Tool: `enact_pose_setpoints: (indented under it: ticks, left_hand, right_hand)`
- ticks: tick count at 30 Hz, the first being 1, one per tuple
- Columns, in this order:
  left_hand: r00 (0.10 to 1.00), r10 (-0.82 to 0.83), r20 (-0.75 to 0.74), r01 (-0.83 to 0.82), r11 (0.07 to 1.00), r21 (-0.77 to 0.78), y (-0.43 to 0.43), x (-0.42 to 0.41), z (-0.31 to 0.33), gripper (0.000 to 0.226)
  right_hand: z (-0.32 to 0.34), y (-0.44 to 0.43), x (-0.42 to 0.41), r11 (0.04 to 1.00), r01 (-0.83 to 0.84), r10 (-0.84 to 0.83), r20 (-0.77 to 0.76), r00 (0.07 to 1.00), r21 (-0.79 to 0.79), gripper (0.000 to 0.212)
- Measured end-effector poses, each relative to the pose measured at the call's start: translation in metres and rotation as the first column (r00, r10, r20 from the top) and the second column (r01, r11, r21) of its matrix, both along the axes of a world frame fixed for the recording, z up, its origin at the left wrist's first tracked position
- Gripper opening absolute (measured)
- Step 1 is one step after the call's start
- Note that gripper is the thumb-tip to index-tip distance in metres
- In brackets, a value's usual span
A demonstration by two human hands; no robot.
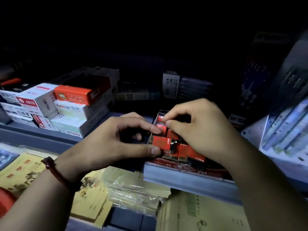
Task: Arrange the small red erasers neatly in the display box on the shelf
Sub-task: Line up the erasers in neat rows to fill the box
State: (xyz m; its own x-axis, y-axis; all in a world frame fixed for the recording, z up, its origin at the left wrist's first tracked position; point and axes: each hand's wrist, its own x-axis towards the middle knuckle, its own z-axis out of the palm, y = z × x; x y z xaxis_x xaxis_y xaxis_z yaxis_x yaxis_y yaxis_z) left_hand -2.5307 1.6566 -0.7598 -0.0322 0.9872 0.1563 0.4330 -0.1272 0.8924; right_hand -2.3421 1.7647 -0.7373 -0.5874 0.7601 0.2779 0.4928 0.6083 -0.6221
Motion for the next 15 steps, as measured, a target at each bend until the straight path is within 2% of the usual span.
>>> enact_pose_setpoints:
  ticks: [3,7,12,15]
  left_hand:
    - [1.000,0.001,-0.014,0.000,0.999,0.033,0.001,0.002,-0.002,0.033]
    - [0.997,0.040,0.062,-0.043,0.997,0.063,0.003,0.004,-0.004,0.028]
    - [0.948,0.150,0.282,-0.201,0.966,0.163,0.008,0.014,-0.006,0.033]
    - [0.933,0.201,0.299,-0.272,0.938,0.217,0.015,0.022,-0.008,0.034]
  right_hand:
    - [0.004,-0.001,0.001,0.998,-0.059,0.060,-0.046,0.997,0.008,0.013]
    - [0.010,-0.001,0.004,0.996,-0.088,0.090,-0.046,0.995,0.033,0.012]
    - [0.020,-0.001,0.016,0.986,-0.141,0.137,-0.044,0.990,-0.087,0.011]
    - [0.018,0.001,0.014,0.970,-0.151,0.128,-0.129,0.983,-0.191,0.007]
